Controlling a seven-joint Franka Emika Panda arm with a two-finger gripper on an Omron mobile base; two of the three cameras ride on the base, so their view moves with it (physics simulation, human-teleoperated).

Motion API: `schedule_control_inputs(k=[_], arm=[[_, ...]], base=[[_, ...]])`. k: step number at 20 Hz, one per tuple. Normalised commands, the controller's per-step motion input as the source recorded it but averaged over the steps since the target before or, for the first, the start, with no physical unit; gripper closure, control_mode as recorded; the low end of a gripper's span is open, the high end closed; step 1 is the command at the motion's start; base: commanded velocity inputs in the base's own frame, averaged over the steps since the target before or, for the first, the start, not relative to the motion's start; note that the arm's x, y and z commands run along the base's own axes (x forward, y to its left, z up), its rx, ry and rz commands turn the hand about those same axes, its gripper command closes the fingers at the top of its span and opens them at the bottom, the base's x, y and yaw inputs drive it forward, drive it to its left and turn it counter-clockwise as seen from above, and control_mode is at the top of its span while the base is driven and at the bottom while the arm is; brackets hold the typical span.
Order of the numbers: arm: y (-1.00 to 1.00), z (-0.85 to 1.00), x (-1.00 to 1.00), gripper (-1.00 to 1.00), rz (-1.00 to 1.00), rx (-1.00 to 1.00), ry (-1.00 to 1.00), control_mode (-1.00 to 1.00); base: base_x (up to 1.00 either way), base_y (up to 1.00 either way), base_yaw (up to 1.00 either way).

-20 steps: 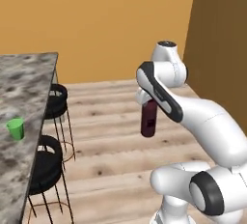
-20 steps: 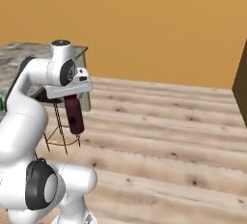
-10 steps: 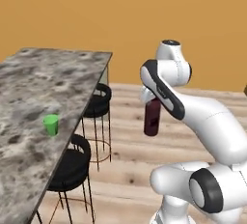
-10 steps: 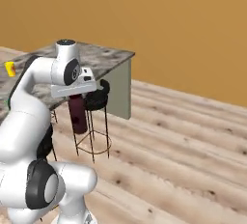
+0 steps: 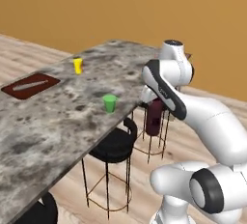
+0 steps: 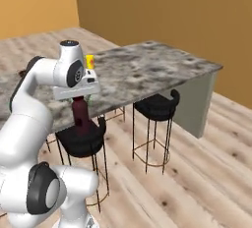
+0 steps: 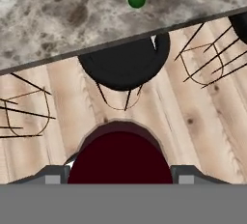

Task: Place the drinks on the dining counter in a tight cluster.

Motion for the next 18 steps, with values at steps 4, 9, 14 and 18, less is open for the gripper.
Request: schedule_control_inputs(k=[4,9,14,18], arm=[[0.00,0.00,0.00,1.00,0.00,0.00,0.00,1.00],[0.00,0.00,0.00,1.00,0.00,0.00,0.00,1.00],[0.00,0.00,0.00,1.00,0.00,0.00,0.00,1.00],[0.00,0.00,0.00,1.00,0.00,0.00,0.00,1.00]], base=[[0.50,0.00,0.51],[0.56,0.00,0.48],[0.55,-0.03,0.42],[0.47,-0.06,0.29]])
